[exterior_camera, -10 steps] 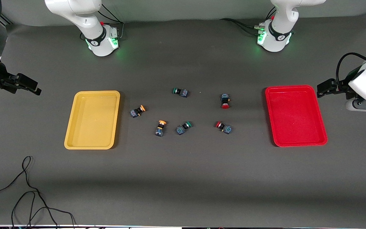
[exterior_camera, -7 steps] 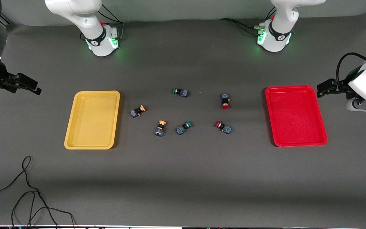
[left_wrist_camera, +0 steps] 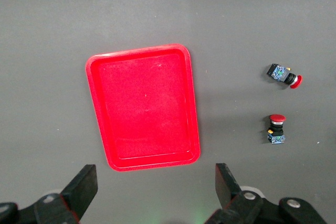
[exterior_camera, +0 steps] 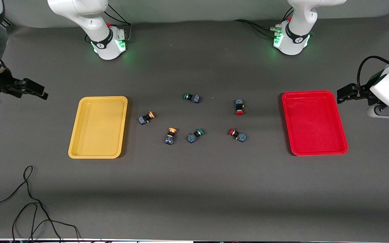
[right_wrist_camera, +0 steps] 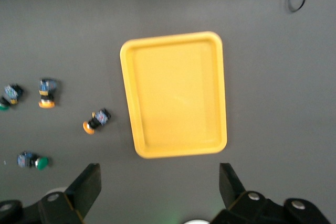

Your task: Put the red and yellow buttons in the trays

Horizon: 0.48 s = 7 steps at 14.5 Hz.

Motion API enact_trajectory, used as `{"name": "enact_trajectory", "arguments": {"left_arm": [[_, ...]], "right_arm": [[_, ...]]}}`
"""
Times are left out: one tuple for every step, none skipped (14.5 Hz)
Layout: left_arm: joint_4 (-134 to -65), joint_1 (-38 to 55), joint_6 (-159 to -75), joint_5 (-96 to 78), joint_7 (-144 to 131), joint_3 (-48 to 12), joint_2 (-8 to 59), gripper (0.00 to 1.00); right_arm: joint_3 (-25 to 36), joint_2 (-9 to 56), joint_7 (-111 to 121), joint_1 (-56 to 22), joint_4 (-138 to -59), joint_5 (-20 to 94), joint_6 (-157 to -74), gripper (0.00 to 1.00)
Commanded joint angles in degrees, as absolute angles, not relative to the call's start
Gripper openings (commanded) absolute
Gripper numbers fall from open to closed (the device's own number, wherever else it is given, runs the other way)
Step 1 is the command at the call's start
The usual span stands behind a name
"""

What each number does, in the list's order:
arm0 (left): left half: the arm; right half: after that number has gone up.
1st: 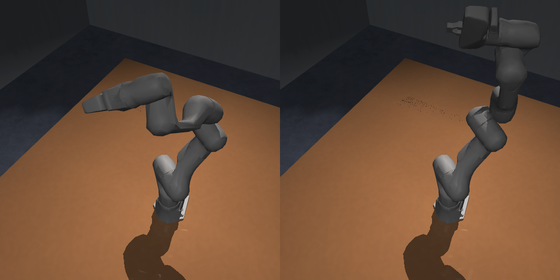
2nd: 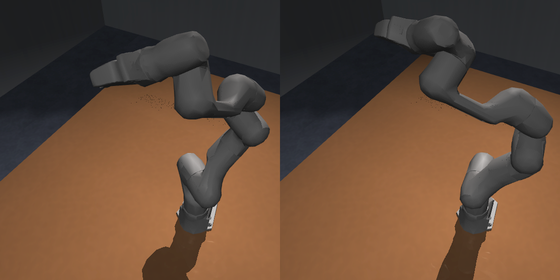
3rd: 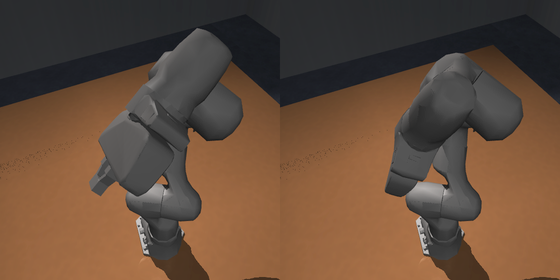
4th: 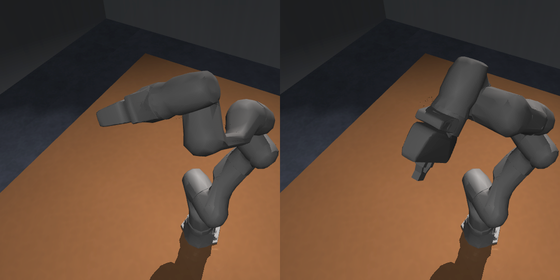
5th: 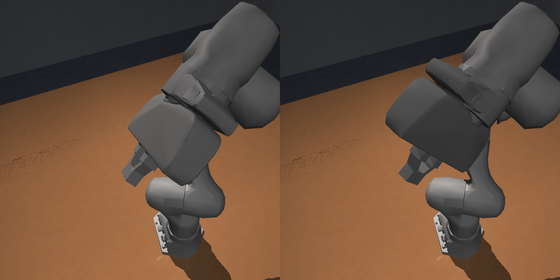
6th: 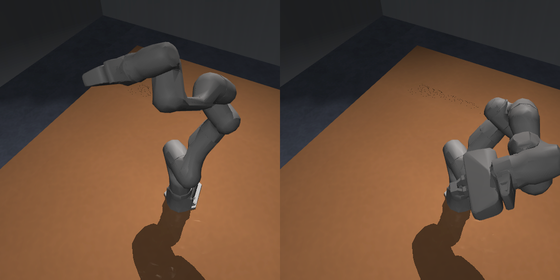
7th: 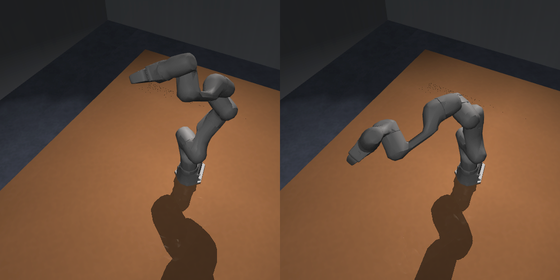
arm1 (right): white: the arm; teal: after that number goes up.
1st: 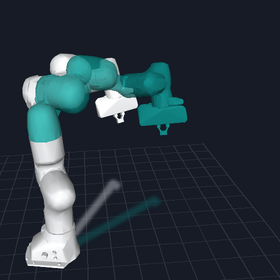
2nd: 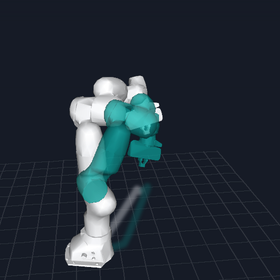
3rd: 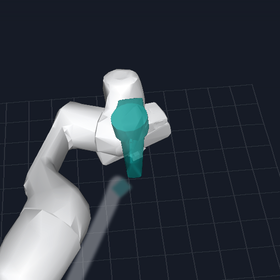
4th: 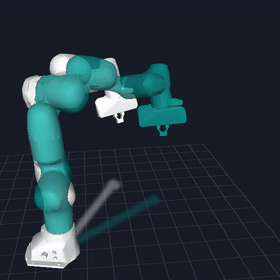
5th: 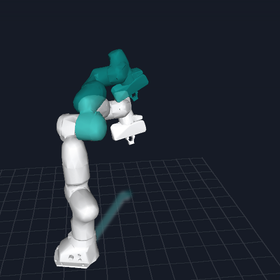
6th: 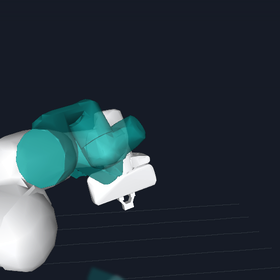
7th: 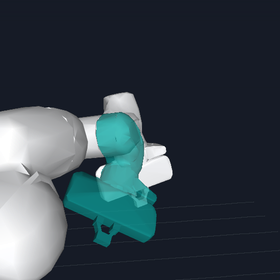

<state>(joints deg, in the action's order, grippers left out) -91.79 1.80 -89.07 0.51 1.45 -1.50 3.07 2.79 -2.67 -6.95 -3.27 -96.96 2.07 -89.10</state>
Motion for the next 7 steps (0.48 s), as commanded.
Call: {"name": "enact_trajectory", "arguments": {"left_arm": [[-94.7, 2.5, -89.1, 0.6, 1.1, -1.2, 1.4, 1.0], [-97.2, 2.6, -90.6, 0.5, 1.1, -1.4, 0.4, 1.0], [-101.4, 2.7, -92.9, 0.3, 1.0, -2.3, -1.4, 1.0], [-106.1, 3.0, -95.2, 0.1, -0.3, -3.8, -4.0, 1.0], [-110.8, 3.3, -98.8, -0.1, -3.8, -5.3, -6.1, 1.0], [-113.9, 4.7, -101.9, -0.8, -7.7, -6.9, -7.1, 1.0], [-115.2, 6.7, -103.9, -1.7, -11.8, -8.4, -6.8, 1.0]], "right_arm": [[2.6, 1.7, -8.9, -8.2, -96.3, 1.7, -89.9, 1.0], [2.7, 3.3, -11.5, -10.3, -96.5, 1.8, -91.7, 1.0], [2.6, 4.4, -15.3, -10.8, -97.4, 2.3, -93.1, 1.0], [2.6, 5.0, -17.8, -12.0, -98.7, 4.3, -95.6, 1.0], [2.7, 5.5, -20.3, -13.6, -100.7, 5.9, -97.8, 1.0], [2.7, 5.8, -23.5, -15.0, -102.7, 6.0, -100.2, 1.0], [2.7, 5.9, -26.9, -16.9, -104.9, 6.0, -102.0, 1.0]]}}
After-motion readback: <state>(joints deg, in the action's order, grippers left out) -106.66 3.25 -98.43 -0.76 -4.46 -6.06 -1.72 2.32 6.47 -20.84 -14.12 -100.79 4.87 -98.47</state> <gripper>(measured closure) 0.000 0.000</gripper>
